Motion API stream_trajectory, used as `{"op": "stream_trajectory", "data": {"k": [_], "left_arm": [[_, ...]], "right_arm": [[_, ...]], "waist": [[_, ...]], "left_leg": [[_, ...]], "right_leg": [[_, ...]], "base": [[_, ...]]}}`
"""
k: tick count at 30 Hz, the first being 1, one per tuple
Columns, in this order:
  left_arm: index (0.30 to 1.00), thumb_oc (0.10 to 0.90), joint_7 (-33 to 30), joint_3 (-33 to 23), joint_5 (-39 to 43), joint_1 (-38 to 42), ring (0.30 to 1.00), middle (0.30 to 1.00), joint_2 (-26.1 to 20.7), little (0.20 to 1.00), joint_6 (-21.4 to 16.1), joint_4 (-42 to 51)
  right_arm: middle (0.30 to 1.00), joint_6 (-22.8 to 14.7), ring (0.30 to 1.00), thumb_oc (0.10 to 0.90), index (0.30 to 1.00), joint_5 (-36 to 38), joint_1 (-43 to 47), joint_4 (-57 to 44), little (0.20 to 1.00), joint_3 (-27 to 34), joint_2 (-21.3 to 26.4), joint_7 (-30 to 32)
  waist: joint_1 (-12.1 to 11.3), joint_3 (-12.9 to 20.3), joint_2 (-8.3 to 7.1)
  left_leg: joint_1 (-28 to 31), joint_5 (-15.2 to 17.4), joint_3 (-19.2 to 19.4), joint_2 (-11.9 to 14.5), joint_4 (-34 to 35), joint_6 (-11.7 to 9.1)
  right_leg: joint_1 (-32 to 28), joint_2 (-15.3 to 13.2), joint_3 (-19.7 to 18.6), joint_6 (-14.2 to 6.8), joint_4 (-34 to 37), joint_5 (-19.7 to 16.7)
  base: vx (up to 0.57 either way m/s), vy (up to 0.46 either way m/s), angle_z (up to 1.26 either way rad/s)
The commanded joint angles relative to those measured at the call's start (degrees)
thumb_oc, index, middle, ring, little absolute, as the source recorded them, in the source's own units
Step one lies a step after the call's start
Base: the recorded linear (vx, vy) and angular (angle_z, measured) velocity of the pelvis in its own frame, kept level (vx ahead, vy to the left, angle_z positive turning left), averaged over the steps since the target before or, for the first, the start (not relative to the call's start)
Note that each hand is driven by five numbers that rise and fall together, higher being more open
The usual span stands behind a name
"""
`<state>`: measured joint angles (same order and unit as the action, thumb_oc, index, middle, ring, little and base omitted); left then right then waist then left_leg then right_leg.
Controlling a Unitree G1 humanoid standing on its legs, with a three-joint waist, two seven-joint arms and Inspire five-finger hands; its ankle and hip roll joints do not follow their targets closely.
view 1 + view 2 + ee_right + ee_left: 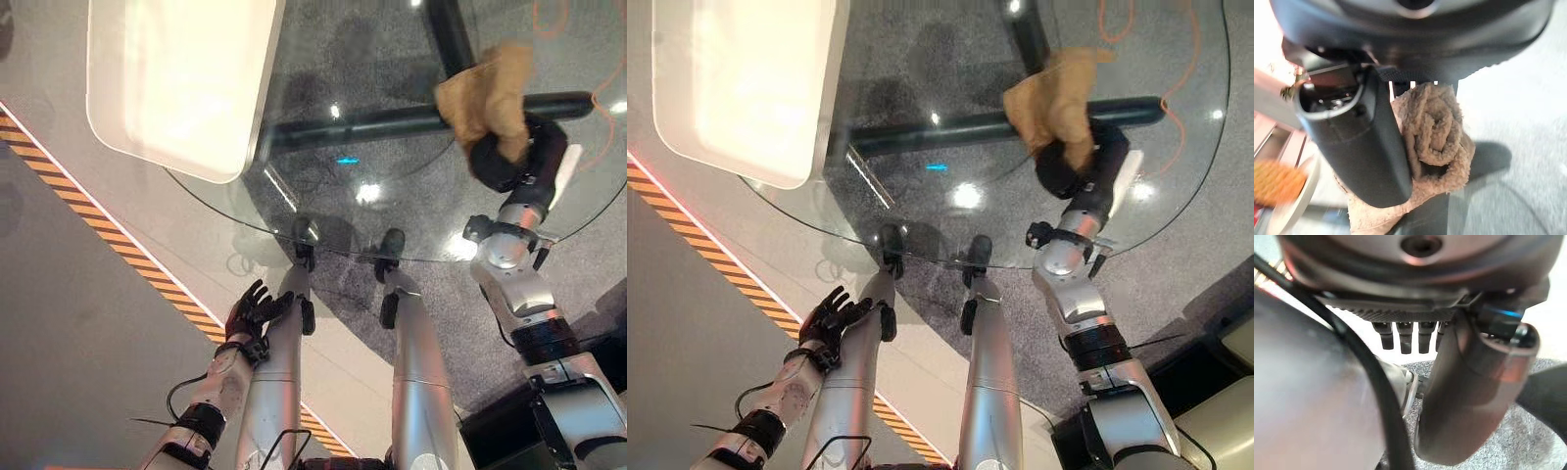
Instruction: Wipe the table with a cloth and put it in the basket.
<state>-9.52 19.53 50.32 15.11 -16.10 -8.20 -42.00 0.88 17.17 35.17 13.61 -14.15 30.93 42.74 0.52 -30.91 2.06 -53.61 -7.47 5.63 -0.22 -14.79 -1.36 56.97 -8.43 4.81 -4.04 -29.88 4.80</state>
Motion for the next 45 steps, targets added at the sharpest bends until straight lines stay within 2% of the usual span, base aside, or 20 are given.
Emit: {"op": "stream_trajectory", "data": {"k": [1, 5, 11, 19, 23, 25, 29, 33, 38, 45], "left_arm": [[0.900, 0.800, 0.1, 1.9, -1.8, -7.1, 0.900, 0.900, 2.8, 0.900, -0.4, -0.6], [0.900, 0.800, 0.4, 1.9, -2.0, -7.0, 0.900, 0.900, 2.5, 0.900, 0.1, -0.6], [0.900, 0.800, 0.9, 2.2, -2.1, -6.6, 0.900, 0.900, 2.3, 0.900, 0.5, -0.9], [0.900, 0.800, 0.5, 2.6, -2.4, -6.1, 0.900, 0.900, 2.1, 0.900, 0.7, -0.7], [0.900, 0.800, 0.3, 2.9, -2.3, -5.7, 0.900, 0.900, 1.7, 0.900, 1.1, -0.5], [0.900, 0.800, 0.3, 2.9, -2.3, -5.7, 0.900, 0.900, 1.7, 0.900, 1.1, -0.5], [0.900, 0.800, 0.5, 3.2, -2.1, -5.3, 0.900, 0.900, 1.3, 0.900, 1.5, -0.7], [0.900, 0.800, 0.7, 3.4, -1.9, -5.1, 0.900, 0.900, 0.9, 0.900, 1.5, -0.6], [0.900, 0.800, 0.8, 3.8, -1.7, -4.7, 0.900, 0.900, 0.5, 0.900, 1.2, -0.2], [0.900, 0.800, 0.8, 4.4, -1.2, -4.5, 0.900, 0.900, 0.3, 0.900, 0.1, 0.5]], "right_arm": [[0.300, -0.8, 0.300, 0.100, 0.300, -5.9, -1.7, -9.9, 0.200, -4.0, 0.7, -8.0], [0.300, 0.5, 0.300, 0.100, 0.300, -6.5, -1.4, -10.7, 0.200, -6.8, 0.4, -10.8], [0.300, 0.0, 0.300, 0.100, 0.300, -5.7, -0.1, -10.9, 0.200, -9.6, 0.0, -14.2], [0.300, -1.5, 0.300, 0.100, 0.300, -3.9, 2.5, -13.5, 0.200, -13.4, 0.7, -22.8], [0.300, -1.4, 0.300, 0.100, 0.300, -3.5, 3.8, -14.8, 0.200, -15.7, 1.4, -27.1], [0.300, -1.4, 0.300, 0.100, 0.300, -3.5, 3.8, -14.8, 0.200, -15.7, 1.4, -27.1], [0.300, -1.3, 0.300, 0.100, 0.300, -2.4, 5.6, -15.1, 0.200, -18.9, 2.2, -33.0], [0.300, -0.9, 0.300, 0.100, 0.300, -2.1, 6.3, -15.4, 0.200, -20.5, 3.0, -36.3], [0.300, -0.9, 0.300, 0.100, 0.300, -1.1, 7.0, -15.3, 0.200, -21.8, 3.7, -37.6], [0.300, -2.1, 0.300, 0.100, 0.300, -0.6, 7.0, -13.7, 0.200, -21.3, 3.6, -35.0]], "waist": [[0.1, 1.1, 1.70], [-0.1, 1.1, 1.83], [-0.5, 1.1, 1.88], [-0.9, 1.1, 1.85], [-1.2, 1.1, 1.96], [-1.2, 1.1, 1.96], [-1.6, 1.1, 2.14], [-1.7, 1.1, 2.13], [-1.8, 1.1, 2.12], [-1.8, 1.1, 2.23]], "left_leg": [[-0.1, 11.8, 1.0, -2.8, -9.3, 0.2], [-0.4, 11.7, 1.0, -2.7, -9.5, 0.1], [-0.8, 11.7, 0.9, -2.7, -9.8, 0.0], [-1.1, 11.8, 1.0, -2.6, -10.2, -0.1], [-1.0, 11.7, 0.9, -2.7, -10.3, -0.1], [-1.0, 11.7, 0.9, -2.7, -10.3, -0.1], [-1.2, 11.7, 0.8, -2.7, -10.7, -0.2], [-1.3, 11.7, 0.9, -2.6, -10.8, -0.2], [-1.2, 11.5, 0.9, -2.6, -10.9, -0.3], [-0.3, 11.6, 0.9, -2.5, -10.7, -0.3]], "right_leg": [[-0.9, 3.7, 2.6, -1.5, 9.0, -6.2], [-0.5, 3.5, 2.9, -1.6, 8.7, -6.2], [-0.3, 3.2, 3.1, -1.6, 8.5, -6.1], [0.0, 2.9, 3.4, -1.7, 8.1, -6.0], [0.1, 2.7, 3.6, -1.8, 7.9, -6.0], [0.1, 2.7, 3.6, -1.8, 7.9, -6.0], [0.3, 2.4, 3.9, -1.9, 7.6, -6.0], [0.5, 2.2, 4.1, -1.9, 7.4, -6.0], [0.2, 2.0, 4.4, -1.9, 7.5, -6.1], [-0.4, 1.9, 4.4, -1.9, 7.6, -6.2]], "base": [[0.00, 0.000, 0.00], [0.00, 0.000, 0.00], [0.00, 0.000, 0.03], [0.00, 0.000, 0.00], [0.00, 0.000, 0.00], [0.00, 0.000, 0.00], [0.00, -0.005, 0.04], [0.00, -0.003, 0.09], [0.00, -0.004, 0.01], [0.00, 0.000, 0.00]]}}
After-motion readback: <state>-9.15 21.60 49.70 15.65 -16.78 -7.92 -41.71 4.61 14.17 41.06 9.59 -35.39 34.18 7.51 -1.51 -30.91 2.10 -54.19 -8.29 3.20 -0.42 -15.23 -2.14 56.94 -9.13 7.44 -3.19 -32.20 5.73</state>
